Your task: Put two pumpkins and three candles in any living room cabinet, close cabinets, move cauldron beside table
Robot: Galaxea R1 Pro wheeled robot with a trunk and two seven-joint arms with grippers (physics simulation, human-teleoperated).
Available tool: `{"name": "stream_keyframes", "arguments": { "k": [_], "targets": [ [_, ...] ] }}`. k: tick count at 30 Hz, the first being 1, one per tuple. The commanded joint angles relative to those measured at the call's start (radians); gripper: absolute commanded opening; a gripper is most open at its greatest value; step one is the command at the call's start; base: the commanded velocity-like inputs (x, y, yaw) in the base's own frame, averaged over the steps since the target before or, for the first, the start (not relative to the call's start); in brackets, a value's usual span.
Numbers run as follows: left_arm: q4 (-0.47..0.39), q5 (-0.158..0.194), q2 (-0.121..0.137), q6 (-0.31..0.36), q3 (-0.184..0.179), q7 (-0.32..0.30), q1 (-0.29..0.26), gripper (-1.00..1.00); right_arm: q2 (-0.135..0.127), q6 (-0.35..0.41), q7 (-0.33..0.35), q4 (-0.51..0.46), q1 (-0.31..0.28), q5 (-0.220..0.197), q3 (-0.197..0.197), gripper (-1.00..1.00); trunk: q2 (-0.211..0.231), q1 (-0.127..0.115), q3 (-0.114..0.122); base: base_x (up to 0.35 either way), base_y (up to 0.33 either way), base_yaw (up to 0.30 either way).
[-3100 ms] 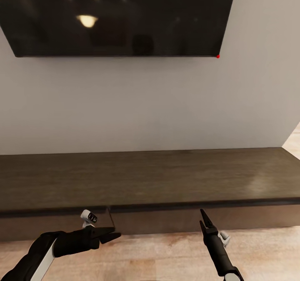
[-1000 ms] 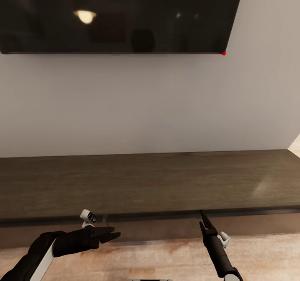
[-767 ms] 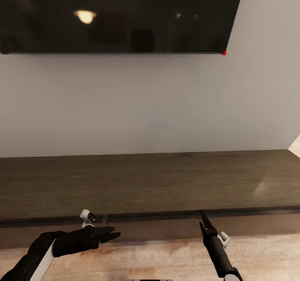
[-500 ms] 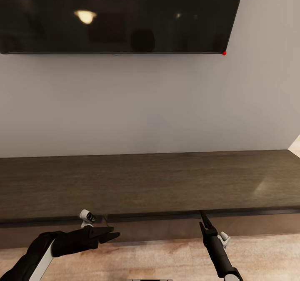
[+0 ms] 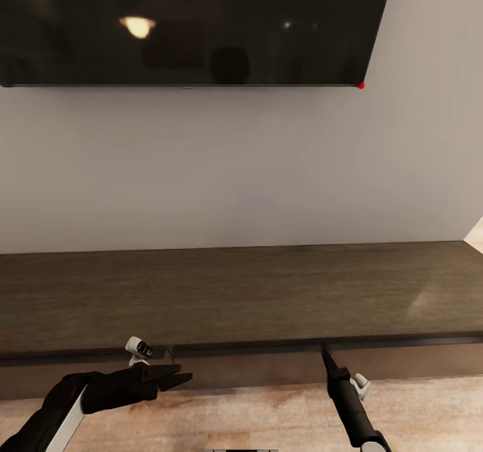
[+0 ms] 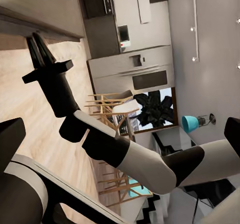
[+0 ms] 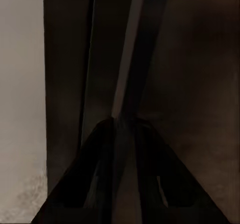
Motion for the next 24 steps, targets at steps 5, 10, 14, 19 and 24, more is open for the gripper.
{"name": "stream_keyframes", "arguments": {
  "k": [5,10,14,19,24],
  "targets": [
    [0.0,0.003,0.001,0.011,-0.002,-0.003,-0.001,1.0,0.0,0.01,0.006,-0.001,-0.001,-0.015,-0.001,-1.0,0.0,0.0,-0.001,0.0,0.0,0.0],
    [0.001,0.003,0.002,0.011,-0.002,-0.003,0.0,1.0,0.0,0.01,0.006,-0.001,-0.001,-0.015,-0.001,-1.0,0.0,0.0,-0.001,0.0,0.0,0.0],
    [0.0,0.003,0.002,0.011,-0.002,-0.003,-0.001,1.0,0.0,0.01,0.006,-0.001,-0.001,-0.015,-0.001,-1.0,0.0,0.0,-0.001,0.0,0.0,0.0],
    [0.001,0.003,0.001,0.011,-0.002,-0.003,0.0,1.0,0.0,0.01,0.006,-0.001,-0.001,-0.015,-0.001,-1.0,0.0,0.0,-0.001,0.0,0.0,0.0],
    [0.004,0.003,0.002,0.011,-0.002,-0.003,-0.001,1.0,0.0,0.01,0.006,-0.001,-0.001,-0.016,-0.001,-1.0,0.0,0.0,-0.001,0.0,0.0,0.0]
  ]
}}
